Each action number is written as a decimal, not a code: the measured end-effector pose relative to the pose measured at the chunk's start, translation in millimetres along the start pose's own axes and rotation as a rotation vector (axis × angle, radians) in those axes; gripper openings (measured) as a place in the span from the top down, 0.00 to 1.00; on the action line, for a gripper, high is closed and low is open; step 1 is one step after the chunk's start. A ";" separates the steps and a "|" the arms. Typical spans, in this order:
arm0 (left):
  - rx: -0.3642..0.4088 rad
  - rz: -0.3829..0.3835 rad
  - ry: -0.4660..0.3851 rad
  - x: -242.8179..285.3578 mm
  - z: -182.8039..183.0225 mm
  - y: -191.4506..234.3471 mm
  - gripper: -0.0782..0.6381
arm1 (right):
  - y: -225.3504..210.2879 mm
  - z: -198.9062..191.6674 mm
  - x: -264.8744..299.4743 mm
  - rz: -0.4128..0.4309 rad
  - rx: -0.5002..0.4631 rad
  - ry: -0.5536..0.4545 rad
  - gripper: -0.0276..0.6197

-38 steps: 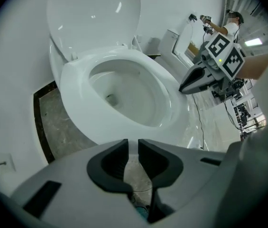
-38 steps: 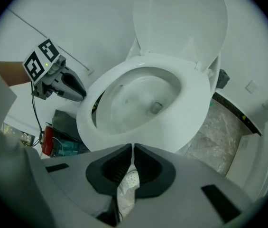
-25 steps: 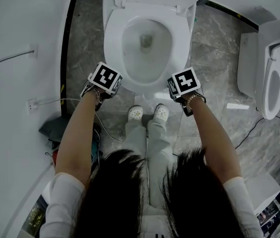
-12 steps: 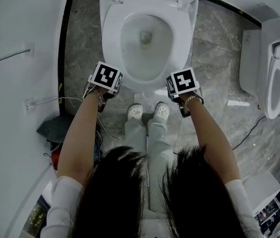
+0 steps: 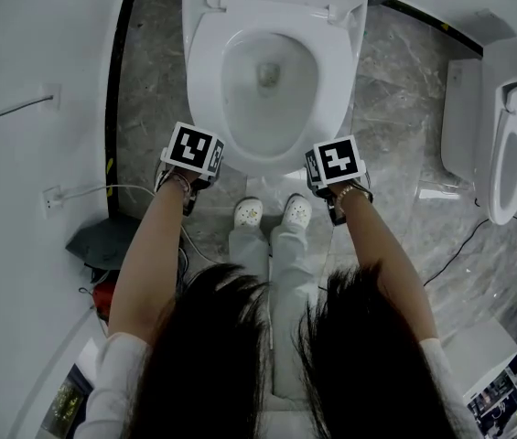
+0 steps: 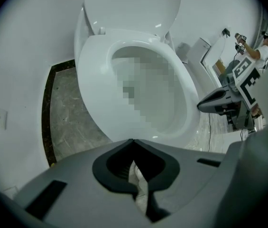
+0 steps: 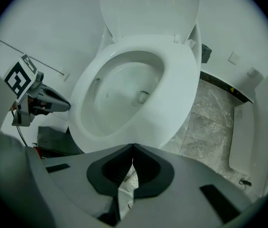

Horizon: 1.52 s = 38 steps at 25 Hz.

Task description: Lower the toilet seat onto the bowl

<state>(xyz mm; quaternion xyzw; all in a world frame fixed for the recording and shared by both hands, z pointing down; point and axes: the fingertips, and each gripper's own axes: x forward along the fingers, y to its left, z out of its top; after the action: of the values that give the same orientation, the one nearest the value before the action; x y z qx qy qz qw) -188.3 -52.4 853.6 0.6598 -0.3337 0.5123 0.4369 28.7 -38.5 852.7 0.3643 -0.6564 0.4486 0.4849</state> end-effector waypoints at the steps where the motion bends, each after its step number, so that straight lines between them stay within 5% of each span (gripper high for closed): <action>1: -0.016 -0.002 -0.008 0.0 0.1 0.2 0.88 | -0.6 0.2 -0.5 -0.007 0.017 -0.016 0.91; 5: -0.067 0.006 -0.047 -0.2 -0.1 1.1 0.88 | -2.1 -0.3 -2.2 -0.054 0.075 -0.089 0.91; 13: -0.123 0.100 -0.078 -14.4 5.8 2.3 0.88 | 4.2 9.1 -19.7 -0.104 0.034 -0.098 0.91; 38: -0.125 0.022 -0.351 -152.8 61.7 -46.4 0.88 | 28.8 45.1 -159.8 -0.126 0.036 -0.228 0.92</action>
<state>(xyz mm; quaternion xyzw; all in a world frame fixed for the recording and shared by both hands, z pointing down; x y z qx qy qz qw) -161.9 -91.8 689.1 0.7070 -0.4433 0.3724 0.4062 30.7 -64.6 686.2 0.4618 -0.6750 0.3848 0.4278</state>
